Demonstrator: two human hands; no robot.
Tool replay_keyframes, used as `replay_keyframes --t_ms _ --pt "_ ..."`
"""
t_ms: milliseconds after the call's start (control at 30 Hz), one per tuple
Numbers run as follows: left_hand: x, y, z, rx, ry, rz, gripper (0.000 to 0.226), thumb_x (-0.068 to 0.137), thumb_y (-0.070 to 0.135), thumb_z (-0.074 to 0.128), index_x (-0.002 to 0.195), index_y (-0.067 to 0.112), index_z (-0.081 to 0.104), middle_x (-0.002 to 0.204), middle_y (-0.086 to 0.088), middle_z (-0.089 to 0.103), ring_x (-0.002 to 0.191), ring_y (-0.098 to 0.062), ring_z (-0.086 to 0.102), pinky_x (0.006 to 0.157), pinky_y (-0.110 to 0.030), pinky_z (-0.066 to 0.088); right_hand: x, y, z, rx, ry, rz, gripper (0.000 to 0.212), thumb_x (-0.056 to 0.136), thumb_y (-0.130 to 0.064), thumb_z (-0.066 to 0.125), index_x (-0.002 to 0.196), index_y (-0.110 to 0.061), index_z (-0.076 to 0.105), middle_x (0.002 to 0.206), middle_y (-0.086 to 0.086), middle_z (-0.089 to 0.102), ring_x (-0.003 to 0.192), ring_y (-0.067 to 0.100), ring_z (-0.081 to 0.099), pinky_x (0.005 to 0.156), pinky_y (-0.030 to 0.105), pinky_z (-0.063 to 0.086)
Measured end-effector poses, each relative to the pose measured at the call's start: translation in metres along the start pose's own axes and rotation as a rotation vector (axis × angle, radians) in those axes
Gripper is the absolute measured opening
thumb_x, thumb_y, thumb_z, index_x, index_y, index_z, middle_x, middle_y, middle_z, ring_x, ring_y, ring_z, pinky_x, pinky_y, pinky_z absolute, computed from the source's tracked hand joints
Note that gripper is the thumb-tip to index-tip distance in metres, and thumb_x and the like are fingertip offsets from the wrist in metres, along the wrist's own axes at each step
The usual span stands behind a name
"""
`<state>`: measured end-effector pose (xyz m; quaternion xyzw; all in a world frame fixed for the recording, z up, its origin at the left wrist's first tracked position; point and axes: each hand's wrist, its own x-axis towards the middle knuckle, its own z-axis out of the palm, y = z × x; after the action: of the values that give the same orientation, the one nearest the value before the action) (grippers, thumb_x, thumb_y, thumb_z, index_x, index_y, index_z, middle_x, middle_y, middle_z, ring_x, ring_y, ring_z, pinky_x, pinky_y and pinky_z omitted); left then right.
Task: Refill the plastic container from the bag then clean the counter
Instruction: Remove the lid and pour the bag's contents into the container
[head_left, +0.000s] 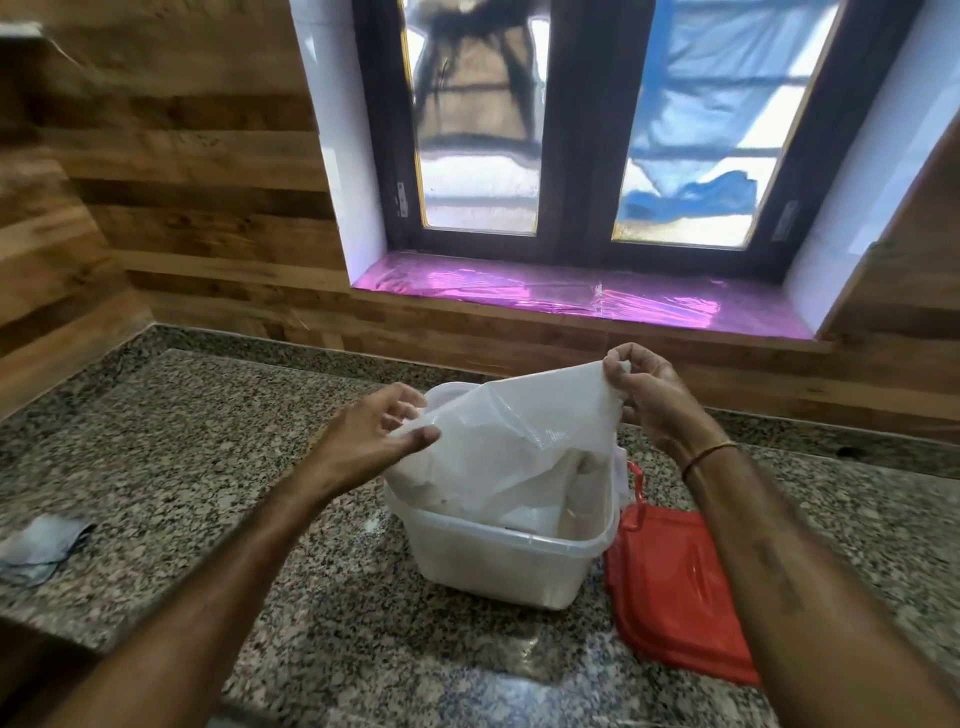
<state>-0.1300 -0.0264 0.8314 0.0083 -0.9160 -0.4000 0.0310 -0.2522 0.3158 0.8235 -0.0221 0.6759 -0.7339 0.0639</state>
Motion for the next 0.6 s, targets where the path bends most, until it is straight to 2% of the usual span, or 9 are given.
replay_keyframes --t_ms 67,133,200,300,367,433,467,600 --pt "0.01 0.021 0.014 0.28 0.036 0.039 0.053 0.078 0.064 0.077 0.123 0.039 0.064 0.117 0.013 0.068 0.101 -0.015 0.068 0.086 -0.038 0.058 0.001 -0.001 0.003 0.028 -0.002 0.002 0.022 0.098 -0.02 0.067 0.078 -0.024 0.059 0.078 -0.007 0.055 0.066 0.01 0.05 0.046 0.02 0.043" --pt "0.018 0.035 0.027 0.404 0.104 0.082 0.047 0.079 0.059 0.078 0.117 0.034 0.068 0.114 0.01 0.071 0.102 -0.019 0.068 0.084 -0.034 0.053 0.001 -0.002 0.004 0.074 0.013 0.016 0.023 0.098 -0.019 0.066 0.077 -0.023 0.059 0.076 -0.007 0.054 0.067 0.011 0.049 0.047 0.02 0.042" --pt "0.024 0.035 0.035 0.385 0.152 0.101 0.03 0.079 0.05 0.081 0.094 0.027 0.07 0.1 0.008 0.075 0.094 -0.02 0.07 0.08 -0.035 0.054 -0.001 -0.002 0.005 0.102 0.014 0.025 0.024 0.099 -0.018 0.064 0.077 -0.022 0.057 0.073 -0.007 0.053 0.067 0.012 0.047 0.05 0.021 0.039" --pt "0.026 0.025 0.041 0.286 0.138 0.061 0.028 0.079 0.045 0.08 0.071 0.022 0.066 0.069 0.01 0.069 0.072 -0.013 0.066 0.071 -0.037 0.056 -0.006 -0.003 0.009 0.059 0.003 -0.023 0.023 0.1 -0.015 0.063 0.079 -0.021 0.058 0.074 -0.005 0.053 0.068 0.012 0.047 0.047 0.02 0.042" --pt "0.028 0.021 0.042 0.234 0.159 0.042 0.026 0.083 0.045 0.076 0.071 0.024 0.068 0.065 0.011 0.068 0.067 -0.009 0.064 0.067 -0.033 0.052 -0.009 -0.007 0.009 -0.099 -0.024 -0.118 0.014 0.099 -0.015 0.066 0.086 -0.02 0.062 0.082 -0.002 0.056 0.073 0.012 0.051 0.052 0.019 0.046" --pt "0.029 0.021 0.044 0.221 0.207 0.041 0.026 0.086 0.044 0.073 0.073 0.022 0.069 0.064 0.009 0.068 0.066 -0.01 0.064 0.065 -0.032 0.05 -0.011 -0.011 0.004 -0.299 -0.096 -0.176 0.004 0.094 -0.019 0.073 0.096 -0.019 0.069 0.093 0.0 0.064 0.082 0.012 0.059 0.064 0.022 0.05" --pt "0.03 0.023 0.045 0.226 0.233 0.047 0.028 0.087 0.044 0.072 0.074 0.02 0.068 0.064 0.008 0.068 0.066 -0.011 0.064 0.064 -0.032 0.051 -0.012 -0.012 0.002 -0.397 -0.122 -0.187 0.008 0.091 -0.022 0.076 0.099 -0.022 0.072 0.099 -0.001 0.067 0.087 0.012 0.063 0.069 0.025 0.052" --pt "0.033 0.033 0.046 0.217 0.295 0.087 0.027 0.09 0.042 0.07 0.075 0.021 0.064 0.063 0.007 0.064 0.064 -0.008 0.059 0.061 -0.031 0.045 -0.007 -0.024 0.004 -0.895 -0.006 -0.324 0.014 0.078 -0.034 0.085 0.08 -0.029 0.072 0.097 -0.01 0.064 0.095 0.016 0.061 0.083 0.039 0.052"
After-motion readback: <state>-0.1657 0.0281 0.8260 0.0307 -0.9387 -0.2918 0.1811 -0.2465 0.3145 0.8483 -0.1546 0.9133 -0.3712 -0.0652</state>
